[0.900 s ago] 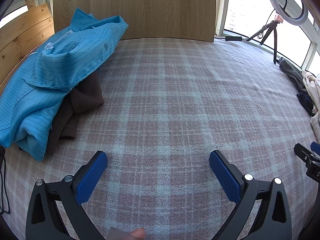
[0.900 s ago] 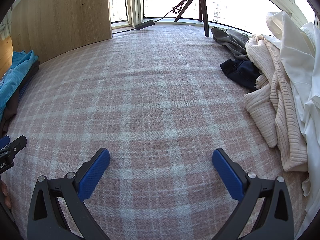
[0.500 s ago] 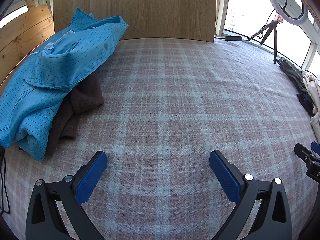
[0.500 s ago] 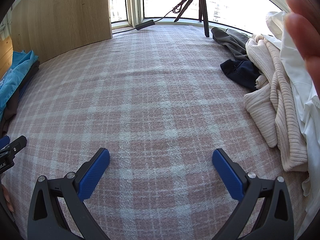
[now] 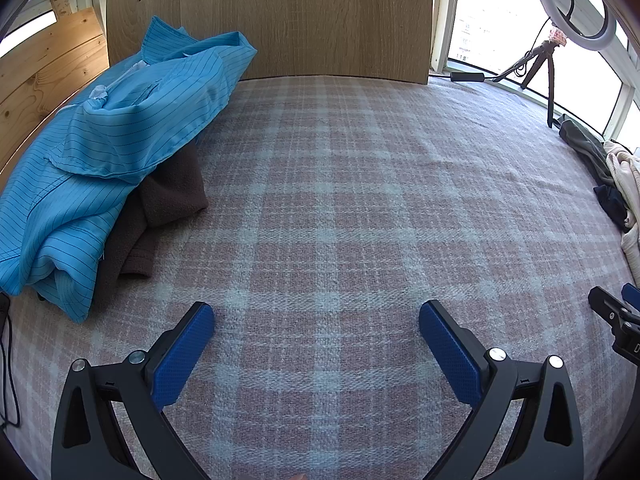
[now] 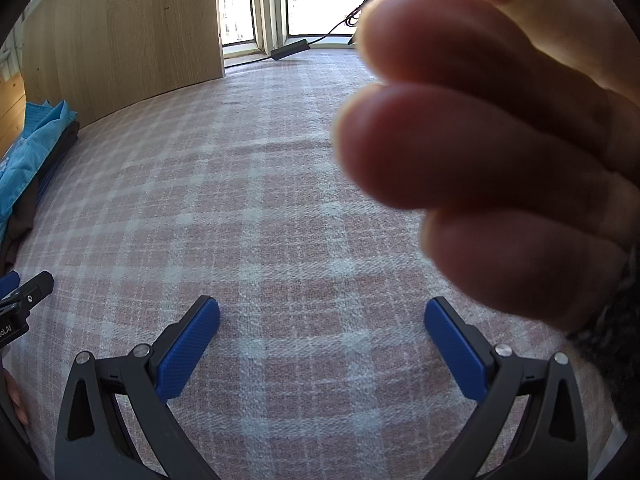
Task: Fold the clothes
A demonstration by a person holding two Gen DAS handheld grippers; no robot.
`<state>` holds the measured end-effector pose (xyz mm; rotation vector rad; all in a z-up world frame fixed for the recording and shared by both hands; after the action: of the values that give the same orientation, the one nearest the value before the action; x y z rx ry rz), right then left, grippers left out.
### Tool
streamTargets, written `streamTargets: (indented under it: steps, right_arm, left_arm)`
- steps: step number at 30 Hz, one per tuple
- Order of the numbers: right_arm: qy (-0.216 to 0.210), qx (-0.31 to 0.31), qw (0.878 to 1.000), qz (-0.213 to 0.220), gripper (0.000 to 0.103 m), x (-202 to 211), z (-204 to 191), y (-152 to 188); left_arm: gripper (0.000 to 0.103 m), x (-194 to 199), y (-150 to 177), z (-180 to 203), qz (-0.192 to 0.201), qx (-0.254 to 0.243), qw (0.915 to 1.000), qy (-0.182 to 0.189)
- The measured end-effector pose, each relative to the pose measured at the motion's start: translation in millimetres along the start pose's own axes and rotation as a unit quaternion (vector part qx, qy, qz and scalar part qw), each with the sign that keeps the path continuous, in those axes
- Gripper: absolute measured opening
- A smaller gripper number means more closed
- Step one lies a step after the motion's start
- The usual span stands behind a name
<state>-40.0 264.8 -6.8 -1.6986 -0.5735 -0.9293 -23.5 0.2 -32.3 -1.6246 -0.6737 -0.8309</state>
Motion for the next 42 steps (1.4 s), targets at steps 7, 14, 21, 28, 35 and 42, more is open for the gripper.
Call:
streamTargets:
  steps: [7, 14, 21, 28, 35, 42]
  right_arm:
    - [0.000, 0.000, 1.000, 0.000, 0.103, 0.1, -0.5, 0.1]
    - [0.000, 0.000, 1.000, 0.000, 0.103, 0.2, -0.8, 0.2]
    - [0.000, 0.000, 1.000, 0.000, 0.103, 0.3, -0.8, 0.2]
    - [0.000, 0.000, 1.000, 0.000, 0.103, 0.4, -1.0, 0.3]
    - [0.001, -0.001, 1.000, 0.000, 0.103, 0.3, -0.7, 0.6]
    - [0.003, 0.000, 1.000, -0.001, 0.103, -1.2, -1.0, 1.6]
  left_arm:
    - [0.103, 0.0, 0.0, 0.0, 0.000, 0.000, 1.0000, 0.000]
    - [0.103, 0.1, 0.0, -0.1, 0.000, 0.000, 1.0000, -0.001]
    - [0.103, 0.1, 0.0, -0.1, 0.000, 0.000, 1.0000, -0.001]
    - [0.103, 1.5, 0.1, 0.7, 0.000, 0.001, 1.0000, -0.002]
    - [0.103, 0.5, 0.2, -0.4, -0.001, 0.002, 1.0000, -0.003]
    - [0.103, -1.1, -0.7, 2.0, -0.001, 0.004, 1.0000, -0.004]
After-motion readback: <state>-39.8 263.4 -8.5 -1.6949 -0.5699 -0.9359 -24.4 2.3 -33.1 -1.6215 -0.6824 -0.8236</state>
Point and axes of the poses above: each gripper's, at about its wrist camera, not at the fingertips, and x roughly against the way its jaws point, z to its right, y to its underside, the point moved 4 cm from there along -x, roughly the way its jaws point, and after that the axes turned 14 degrees about -x, right-handed, at the moved point
